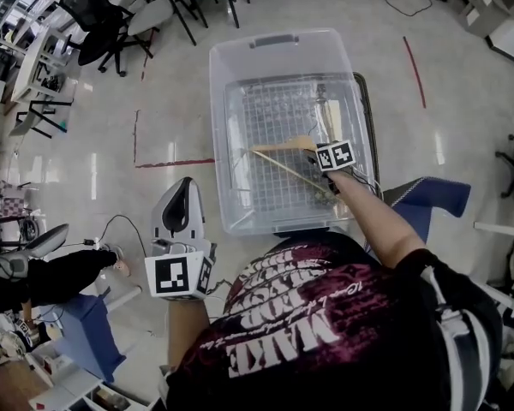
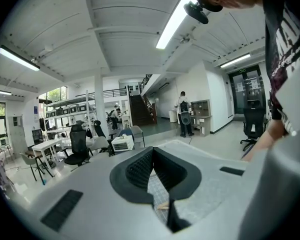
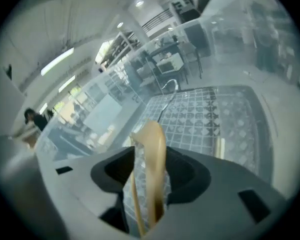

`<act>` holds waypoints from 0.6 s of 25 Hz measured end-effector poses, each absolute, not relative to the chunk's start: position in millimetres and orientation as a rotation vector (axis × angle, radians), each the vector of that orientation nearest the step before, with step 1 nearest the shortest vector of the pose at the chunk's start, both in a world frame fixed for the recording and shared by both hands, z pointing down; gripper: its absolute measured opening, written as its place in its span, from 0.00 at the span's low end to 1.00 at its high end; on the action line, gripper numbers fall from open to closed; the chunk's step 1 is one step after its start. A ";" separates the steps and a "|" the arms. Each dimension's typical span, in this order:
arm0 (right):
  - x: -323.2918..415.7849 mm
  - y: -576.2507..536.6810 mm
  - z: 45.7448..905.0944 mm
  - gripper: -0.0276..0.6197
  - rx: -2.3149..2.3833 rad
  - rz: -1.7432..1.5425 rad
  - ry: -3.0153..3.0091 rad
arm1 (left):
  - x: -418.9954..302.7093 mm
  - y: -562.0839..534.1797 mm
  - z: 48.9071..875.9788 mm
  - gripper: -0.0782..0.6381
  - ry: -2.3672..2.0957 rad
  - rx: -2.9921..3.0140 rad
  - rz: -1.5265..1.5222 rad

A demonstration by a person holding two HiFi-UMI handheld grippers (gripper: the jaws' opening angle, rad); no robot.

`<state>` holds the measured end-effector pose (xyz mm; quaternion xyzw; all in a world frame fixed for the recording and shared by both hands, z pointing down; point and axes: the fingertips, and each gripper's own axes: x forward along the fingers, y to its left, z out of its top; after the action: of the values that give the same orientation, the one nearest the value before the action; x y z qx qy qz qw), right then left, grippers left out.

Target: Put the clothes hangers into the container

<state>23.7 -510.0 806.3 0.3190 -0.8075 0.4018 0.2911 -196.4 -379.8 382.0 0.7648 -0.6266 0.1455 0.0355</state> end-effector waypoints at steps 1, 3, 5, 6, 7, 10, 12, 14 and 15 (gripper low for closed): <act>27.6 -509.8 807.8 0.41 0.858 0.969 -2.125 | -196.0 -377.7 382.4 0.12 -1.918 2.357 0.449; 33.2 -510.7 800.3 0.51 0.888 0.831 -2.110 | -195.4 -373.1 384.1 0.12 -1.905 2.370 0.450; 35.5 -509.6 784.3 0.56 0.914 0.767 -2.132 | -194.7 -367.2 386.1 0.12 -1.892 2.381 0.446; 35.7 -507.7 775.5 0.56 0.919 0.745 -2.148 | -194.3 -363.9 386.4 0.12 -1.884 2.388 0.442; 35.0 -505.0 765.8 0.56 0.923 0.730 -2.168 | -194.0 -360.5 386.1 0.12 -1.876 2.396 0.437; 31.9 -494.9 729.6 0.55 0.940 0.716 -2.259 | -193.1 -351.4 384.0 0.12 -1.853 2.422 0.402; 31.0 -486.6 702.9 0.51 0.952 0.705 -2.334 | -193.8 -345.3 384.7 0.12 -1.835 2.424 0.349; 28.9 -474.9 671.8 0.39 0.968 0.638 -2.425 | -195.8 -338.2 383.6 0.12 -1.821 2.428 0.294; 27.4 -467.5 654.8 0.31 0.981 0.579 -2.473 | -197.1 -334.6 382.1 0.12 -1.820 2.434 0.281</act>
<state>27.4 -467.5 654.8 0.3524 -0.8884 0.2081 0.2081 -197.1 -334.6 382.1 0.7967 -0.5958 0.0919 0.0445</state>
